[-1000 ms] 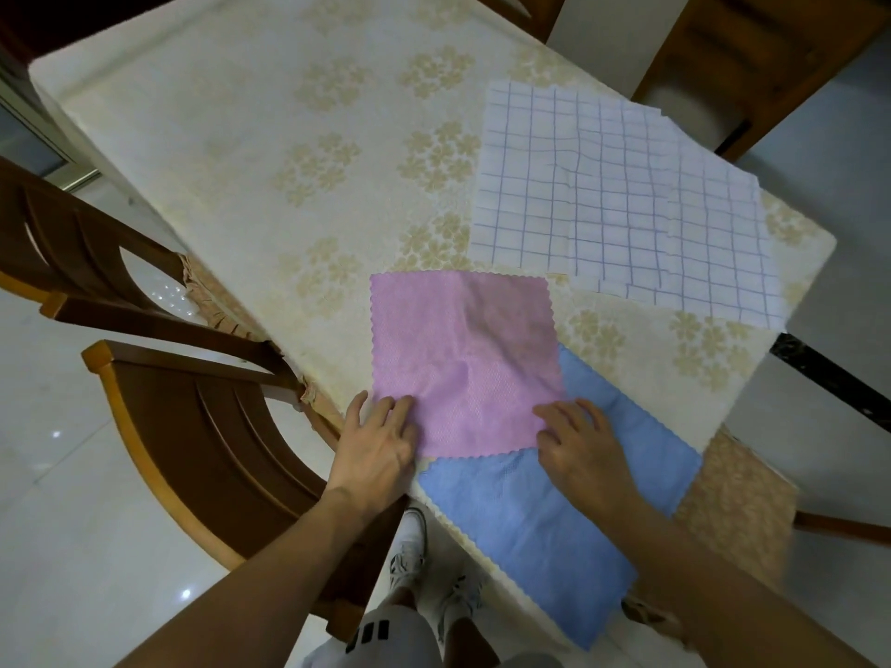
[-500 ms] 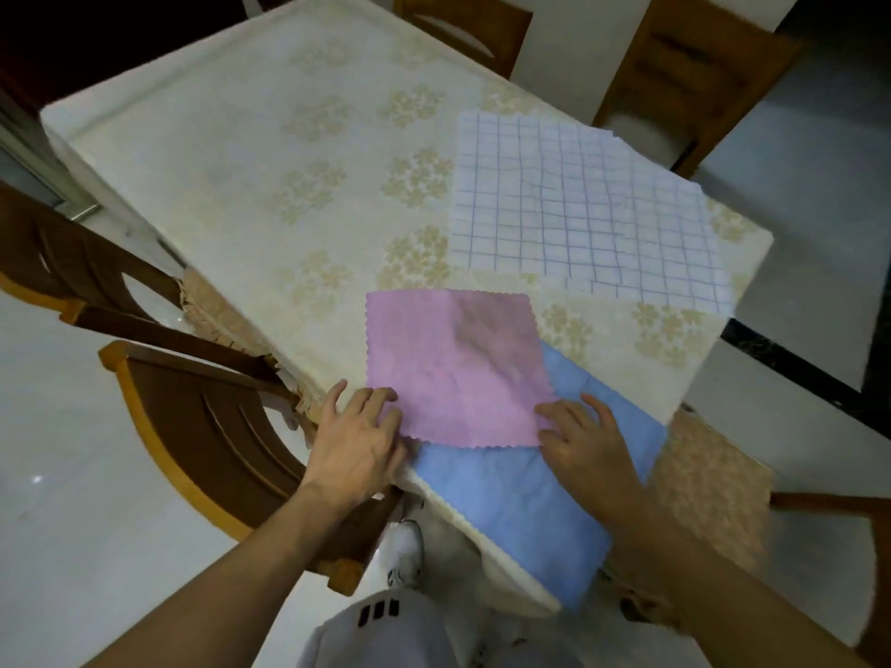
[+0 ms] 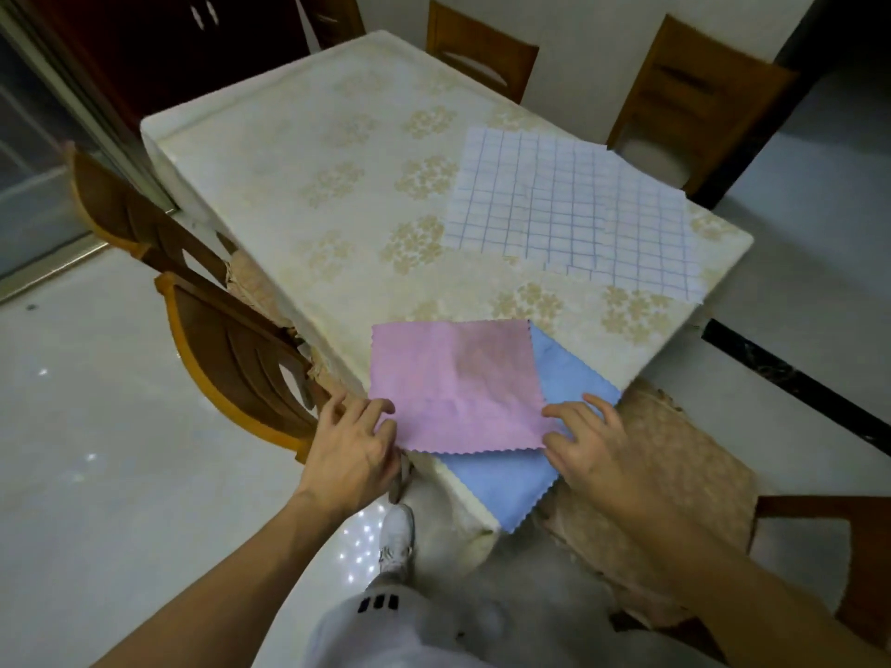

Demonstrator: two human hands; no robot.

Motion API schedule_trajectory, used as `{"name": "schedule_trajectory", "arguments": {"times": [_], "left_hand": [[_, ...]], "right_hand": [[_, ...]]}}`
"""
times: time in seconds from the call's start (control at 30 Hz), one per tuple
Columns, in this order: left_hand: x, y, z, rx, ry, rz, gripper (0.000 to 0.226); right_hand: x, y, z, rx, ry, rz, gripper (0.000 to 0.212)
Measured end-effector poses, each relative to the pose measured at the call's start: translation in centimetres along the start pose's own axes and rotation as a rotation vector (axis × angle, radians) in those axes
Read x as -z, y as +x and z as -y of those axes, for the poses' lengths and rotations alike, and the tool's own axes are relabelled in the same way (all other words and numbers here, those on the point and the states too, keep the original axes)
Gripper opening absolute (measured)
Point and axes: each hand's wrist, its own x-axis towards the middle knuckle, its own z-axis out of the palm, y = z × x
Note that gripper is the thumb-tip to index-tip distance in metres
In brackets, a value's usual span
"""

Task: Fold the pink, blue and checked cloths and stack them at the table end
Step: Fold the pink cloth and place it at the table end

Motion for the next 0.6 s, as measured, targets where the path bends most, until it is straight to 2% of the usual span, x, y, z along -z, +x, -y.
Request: {"name": "schedule_trajectory", "arguments": {"times": [0.23,0.6], "left_hand": [[1.0,-1.2,-1.1,0.044,0.018,-0.024,0.029],[-1.2,4.2,1.8,0.101,0.020,0.009,0.019]], "right_hand": [[1.7,-0.2,-0.9,0.047,0.007,-0.006,0.019],[-1.0,2.8,-3.2,-0.041,-0.024,0.063,0.015]]}}
